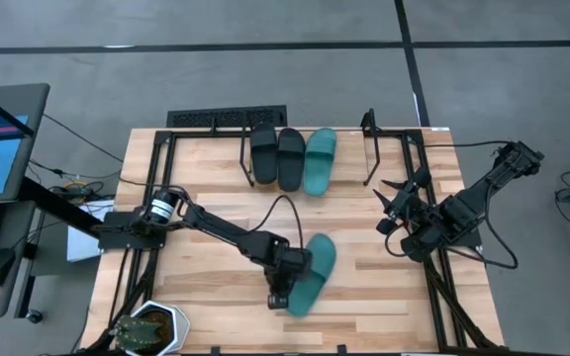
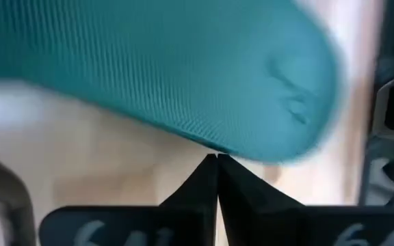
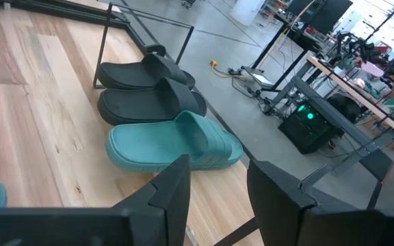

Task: Pick and place slides into the shelf
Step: Put the dark green slipper on the shelf

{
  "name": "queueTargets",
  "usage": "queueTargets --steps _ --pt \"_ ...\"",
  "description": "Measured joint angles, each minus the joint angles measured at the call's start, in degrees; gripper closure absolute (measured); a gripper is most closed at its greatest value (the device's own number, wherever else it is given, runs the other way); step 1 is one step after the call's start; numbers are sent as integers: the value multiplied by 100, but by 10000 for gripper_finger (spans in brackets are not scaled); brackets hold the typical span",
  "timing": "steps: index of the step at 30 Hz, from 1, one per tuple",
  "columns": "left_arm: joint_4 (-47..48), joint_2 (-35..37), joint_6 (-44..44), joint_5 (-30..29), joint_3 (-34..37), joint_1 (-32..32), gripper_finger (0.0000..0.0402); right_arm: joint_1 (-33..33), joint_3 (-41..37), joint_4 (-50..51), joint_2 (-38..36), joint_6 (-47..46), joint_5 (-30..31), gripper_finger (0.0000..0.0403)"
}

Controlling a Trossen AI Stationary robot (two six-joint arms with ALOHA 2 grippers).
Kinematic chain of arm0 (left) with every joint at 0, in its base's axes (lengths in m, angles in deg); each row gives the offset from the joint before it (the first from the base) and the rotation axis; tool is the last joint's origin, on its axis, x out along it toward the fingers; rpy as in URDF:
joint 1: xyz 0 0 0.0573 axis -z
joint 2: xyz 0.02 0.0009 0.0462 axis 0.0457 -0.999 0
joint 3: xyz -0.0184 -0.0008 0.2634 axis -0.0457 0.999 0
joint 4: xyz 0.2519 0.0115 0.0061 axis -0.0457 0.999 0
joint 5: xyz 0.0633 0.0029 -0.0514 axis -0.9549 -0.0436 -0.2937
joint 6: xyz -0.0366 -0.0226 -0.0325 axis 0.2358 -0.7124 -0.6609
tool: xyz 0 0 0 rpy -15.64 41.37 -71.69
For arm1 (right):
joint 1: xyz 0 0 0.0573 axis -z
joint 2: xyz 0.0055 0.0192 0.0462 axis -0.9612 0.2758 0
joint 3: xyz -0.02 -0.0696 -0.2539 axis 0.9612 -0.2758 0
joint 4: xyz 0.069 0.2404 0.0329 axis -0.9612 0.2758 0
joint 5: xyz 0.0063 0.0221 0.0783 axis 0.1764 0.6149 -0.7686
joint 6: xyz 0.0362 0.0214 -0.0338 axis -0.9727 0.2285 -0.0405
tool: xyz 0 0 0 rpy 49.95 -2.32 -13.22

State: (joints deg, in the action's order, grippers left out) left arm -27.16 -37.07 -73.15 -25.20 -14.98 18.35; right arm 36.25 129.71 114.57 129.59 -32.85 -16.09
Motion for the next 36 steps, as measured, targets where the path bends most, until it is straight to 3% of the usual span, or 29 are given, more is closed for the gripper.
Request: queueTargets --steps 5,13,17,22,28,32,36 --pt "-844 8 -1 39 -2 -40 401 -1 0 -2 0 0 -2 268" --pt "-1343 17 129 -760 -2 -268 401 0 0 -22 0 -1 -2 270" --pt "-1553 22 266 -802 -45 -320 401 0 0 -104 -1 -1 0 269" --pt "-875 31 695 -916 -575 -265 401 -2 0 -411 0 2 7 270" --pt "276 42 1306 -1526 -1578 56 401 0 0 -587 0 2 10 268" --pt "1491 42 1552 -2469 -2337 305 401 0 0 -897 0 2 11 270" --pt "3160 44 1401 -4028 -2978 580 401 1 0 -1339 56 5 7 269"
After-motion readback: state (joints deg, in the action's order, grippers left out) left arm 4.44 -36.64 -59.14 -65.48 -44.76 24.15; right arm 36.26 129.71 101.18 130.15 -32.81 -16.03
